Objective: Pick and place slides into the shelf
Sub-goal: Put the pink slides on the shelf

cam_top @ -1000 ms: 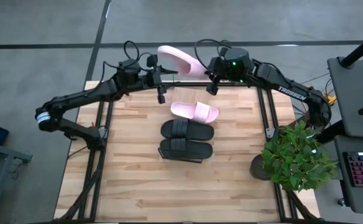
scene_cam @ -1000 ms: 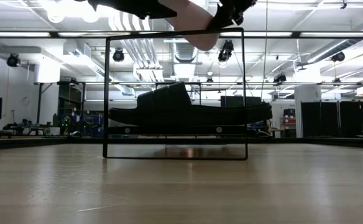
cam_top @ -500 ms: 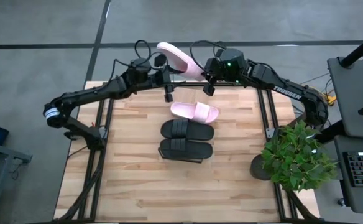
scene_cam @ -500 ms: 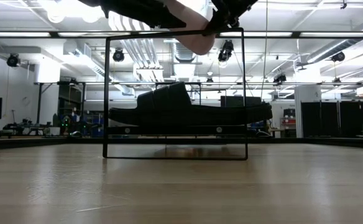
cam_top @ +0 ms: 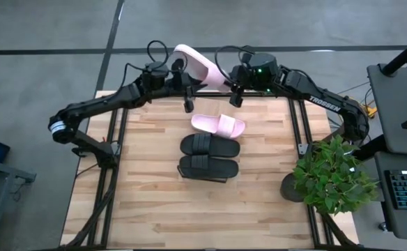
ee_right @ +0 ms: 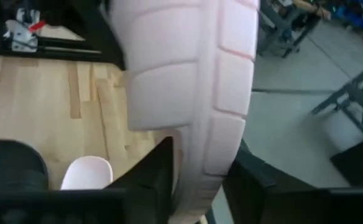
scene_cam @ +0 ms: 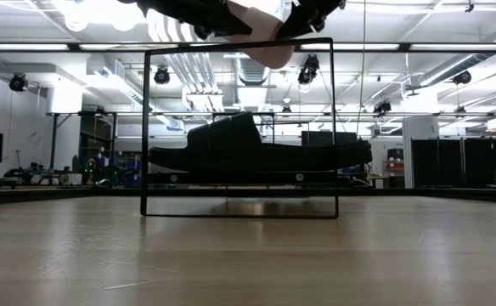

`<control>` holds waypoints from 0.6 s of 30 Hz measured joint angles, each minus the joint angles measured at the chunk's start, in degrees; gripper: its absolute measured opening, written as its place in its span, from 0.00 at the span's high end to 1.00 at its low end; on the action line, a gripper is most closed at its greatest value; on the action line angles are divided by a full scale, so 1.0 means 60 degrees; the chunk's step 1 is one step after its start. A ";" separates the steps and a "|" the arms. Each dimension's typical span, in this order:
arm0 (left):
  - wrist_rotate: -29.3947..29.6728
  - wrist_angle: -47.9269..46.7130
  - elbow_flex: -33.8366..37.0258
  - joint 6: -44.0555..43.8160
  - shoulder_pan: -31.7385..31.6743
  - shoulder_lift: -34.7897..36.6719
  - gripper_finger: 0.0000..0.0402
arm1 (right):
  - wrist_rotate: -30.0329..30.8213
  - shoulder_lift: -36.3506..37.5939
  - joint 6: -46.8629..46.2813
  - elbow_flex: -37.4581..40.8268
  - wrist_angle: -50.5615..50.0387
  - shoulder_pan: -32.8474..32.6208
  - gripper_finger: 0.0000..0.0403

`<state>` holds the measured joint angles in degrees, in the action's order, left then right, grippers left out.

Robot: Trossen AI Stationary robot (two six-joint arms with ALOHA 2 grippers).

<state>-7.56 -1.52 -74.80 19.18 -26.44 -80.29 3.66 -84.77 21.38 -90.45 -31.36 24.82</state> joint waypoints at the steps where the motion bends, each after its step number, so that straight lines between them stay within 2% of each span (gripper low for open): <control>1: -0.0041 -0.0257 -0.0090 -0.0408 -0.0067 0.0045 1.00 | -0.0024 0.0014 0.0207 -0.0054 -0.0049 -0.0010 0.70; 6: -0.0347 -0.1687 -0.0772 -0.2040 -0.0463 0.0124 1.00 | 0.0016 0.0158 0.1099 -0.0315 -0.0316 -0.0243 0.60; 10: -0.0615 -0.2703 -0.1383 -0.3508 -0.0848 0.0138 1.00 | 0.0053 0.0473 0.2121 -0.0421 -0.0293 -0.0748 0.59; 14: -0.0780 -0.2918 -0.1688 -0.4500 -0.1048 0.0149 1.00 | 0.0090 0.0612 0.3816 -0.0396 -0.0280 -0.1583 0.60; 16: -0.1255 -0.2935 -0.1764 -0.4934 -0.1097 0.0149 1.00 | 0.0492 0.0612 0.4880 -0.0326 -0.0312 -0.2065 0.61; 18: -0.1754 -0.2928 -0.1799 -0.5292 -0.1100 0.0149 1.00 | 0.1426 0.0565 0.5946 -0.0236 -0.0264 -0.2492 0.60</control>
<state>-18.09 -19.09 -85.60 -12.57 -33.04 -79.40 12.22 -81.38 57.05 -91.86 -32.94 9.87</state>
